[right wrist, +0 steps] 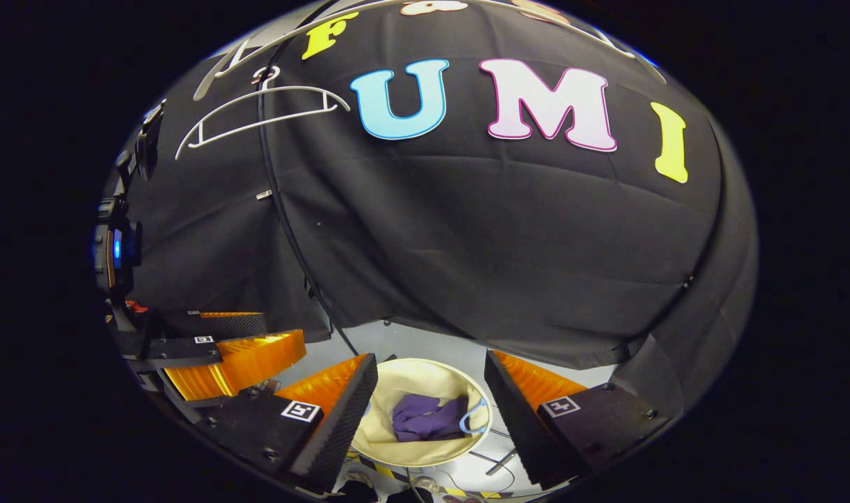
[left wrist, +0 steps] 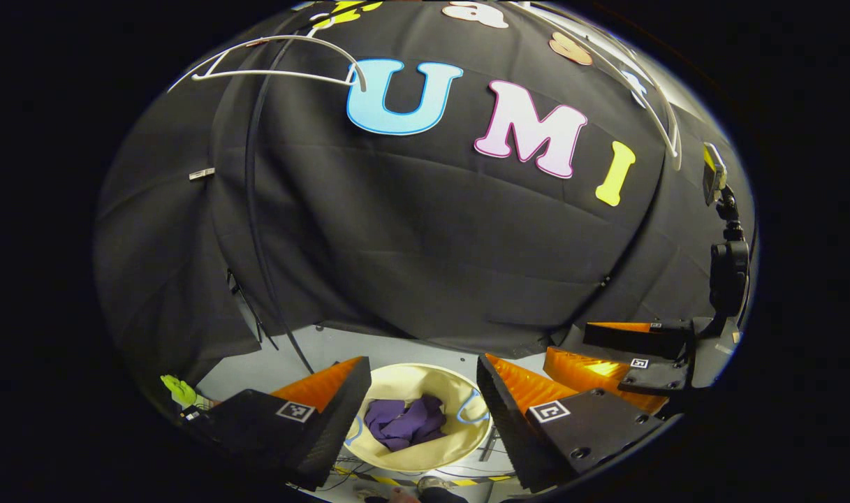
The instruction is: Grasp the clothes on the hanger with both hands and then place them into the laundry hamper below.
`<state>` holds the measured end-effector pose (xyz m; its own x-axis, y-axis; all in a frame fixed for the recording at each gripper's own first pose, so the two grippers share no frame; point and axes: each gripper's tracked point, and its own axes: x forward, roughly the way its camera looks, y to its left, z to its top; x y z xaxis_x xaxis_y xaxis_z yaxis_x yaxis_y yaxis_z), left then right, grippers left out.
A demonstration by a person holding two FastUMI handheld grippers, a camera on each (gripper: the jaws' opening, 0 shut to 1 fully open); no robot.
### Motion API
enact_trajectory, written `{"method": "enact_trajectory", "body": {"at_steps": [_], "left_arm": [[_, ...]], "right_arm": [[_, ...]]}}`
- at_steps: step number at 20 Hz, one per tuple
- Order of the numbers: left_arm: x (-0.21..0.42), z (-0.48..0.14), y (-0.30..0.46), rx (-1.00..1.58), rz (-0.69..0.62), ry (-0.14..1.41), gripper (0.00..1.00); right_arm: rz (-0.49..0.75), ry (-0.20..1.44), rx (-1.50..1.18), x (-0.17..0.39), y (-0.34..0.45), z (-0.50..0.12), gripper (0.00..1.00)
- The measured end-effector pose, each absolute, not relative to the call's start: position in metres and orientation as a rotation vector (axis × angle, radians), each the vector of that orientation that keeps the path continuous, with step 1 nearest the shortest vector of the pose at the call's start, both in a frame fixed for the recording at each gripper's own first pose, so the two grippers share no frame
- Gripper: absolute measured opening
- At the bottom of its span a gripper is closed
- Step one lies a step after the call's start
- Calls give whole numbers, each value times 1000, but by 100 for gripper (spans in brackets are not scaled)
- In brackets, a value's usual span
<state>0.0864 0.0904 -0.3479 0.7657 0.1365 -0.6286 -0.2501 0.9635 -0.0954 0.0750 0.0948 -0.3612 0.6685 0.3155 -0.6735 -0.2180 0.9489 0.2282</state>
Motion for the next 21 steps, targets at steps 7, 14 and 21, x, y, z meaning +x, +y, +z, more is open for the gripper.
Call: {"method": "enact_trajectory", "body": {"at_steps": [7,14,21], "left_arm": [[83,-347,86,-180,212,669,95],[82,-341,85,-180,215,660,95],[80,-338,84,-177,215,648,95]], "right_arm": [[307,777,130,75,94,-358,99],[307,775,124,73,92,-355,98],[303,776,132,70,89,-353,99]]}}
